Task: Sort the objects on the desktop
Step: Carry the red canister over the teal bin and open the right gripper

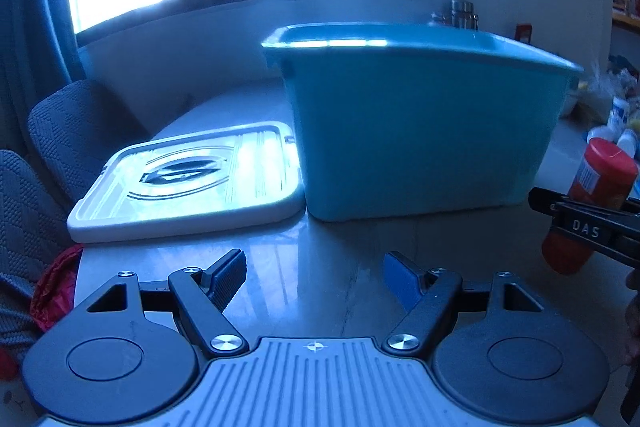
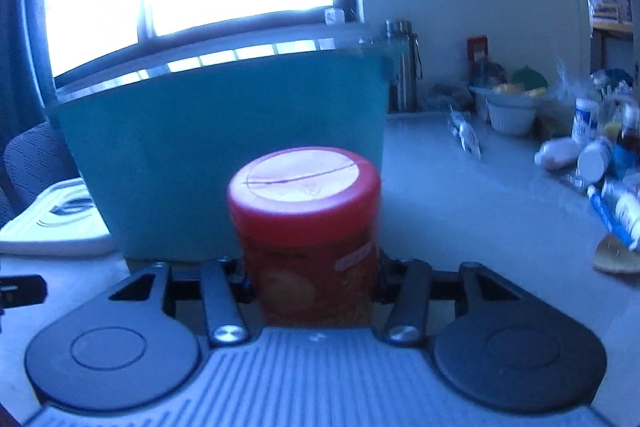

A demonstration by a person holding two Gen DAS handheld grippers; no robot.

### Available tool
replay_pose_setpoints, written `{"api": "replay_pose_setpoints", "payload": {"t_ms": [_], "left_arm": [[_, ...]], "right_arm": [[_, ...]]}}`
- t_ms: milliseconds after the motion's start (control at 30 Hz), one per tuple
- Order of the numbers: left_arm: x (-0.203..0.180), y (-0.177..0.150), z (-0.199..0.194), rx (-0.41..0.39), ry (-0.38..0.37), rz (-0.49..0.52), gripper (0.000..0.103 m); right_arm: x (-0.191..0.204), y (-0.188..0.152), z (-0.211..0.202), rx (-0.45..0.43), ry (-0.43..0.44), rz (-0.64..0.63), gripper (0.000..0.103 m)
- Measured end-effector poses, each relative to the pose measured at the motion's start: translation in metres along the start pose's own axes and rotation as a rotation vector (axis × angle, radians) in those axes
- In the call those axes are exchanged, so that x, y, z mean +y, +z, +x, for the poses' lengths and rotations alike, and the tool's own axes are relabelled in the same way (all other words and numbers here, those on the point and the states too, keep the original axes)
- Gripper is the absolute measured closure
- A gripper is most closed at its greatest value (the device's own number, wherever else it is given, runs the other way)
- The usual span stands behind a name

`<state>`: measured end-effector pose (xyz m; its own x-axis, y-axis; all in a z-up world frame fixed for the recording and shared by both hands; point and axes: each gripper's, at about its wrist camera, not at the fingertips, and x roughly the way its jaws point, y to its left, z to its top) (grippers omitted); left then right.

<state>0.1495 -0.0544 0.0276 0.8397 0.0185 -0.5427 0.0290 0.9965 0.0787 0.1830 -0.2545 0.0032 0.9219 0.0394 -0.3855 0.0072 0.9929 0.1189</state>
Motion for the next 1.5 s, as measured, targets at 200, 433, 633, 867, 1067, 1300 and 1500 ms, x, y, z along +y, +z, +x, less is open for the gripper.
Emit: {"api": "replay_pose_setpoints", "payload": {"t_ms": [200,433,633,867,1067,1300,1500], "left_arm": [[0.003,0.007,-0.022,-0.063,-0.008,-0.024,0.025],[0.009,0.009,-0.043,-0.097,-0.017,-0.035,0.025],[0.014,0.012,-0.056,-0.114,-0.010,-0.052,0.025],[0.017,0.026,-0.065,-0.138,0.015,-0.068,0.025],[0.025,0.045,-0.061,-0.147,0.054,-0.105,0.025],[0.032,0.069,-0.042,-0.143,0.080,-0.144,0.025],[0.037,0.085,-0.024,-0.151,0.082,-0.171,0.025]], "right_arm": [[0.011,0.025,-0.030,-0.040,0.014,-0.047,0.052],[0.025,0.051,-0.072,-0.096,0.012,-0.126,0.052],[0.038,0.072,-0.104,-0.163,-0.004,-0.159,0.052],[0.046,0.104,-0.116,-0.231,-0.003,-0.180,0.053],[0.058,0.135,-0.099,-0.275,0.033,-0.217,0.053],[0.071,0.161,-0.063,-0.288,0.083,-0.238,0.053],[0.079,0.179,-0.030,-0.296,0.102,-0.243,0.053]]}}
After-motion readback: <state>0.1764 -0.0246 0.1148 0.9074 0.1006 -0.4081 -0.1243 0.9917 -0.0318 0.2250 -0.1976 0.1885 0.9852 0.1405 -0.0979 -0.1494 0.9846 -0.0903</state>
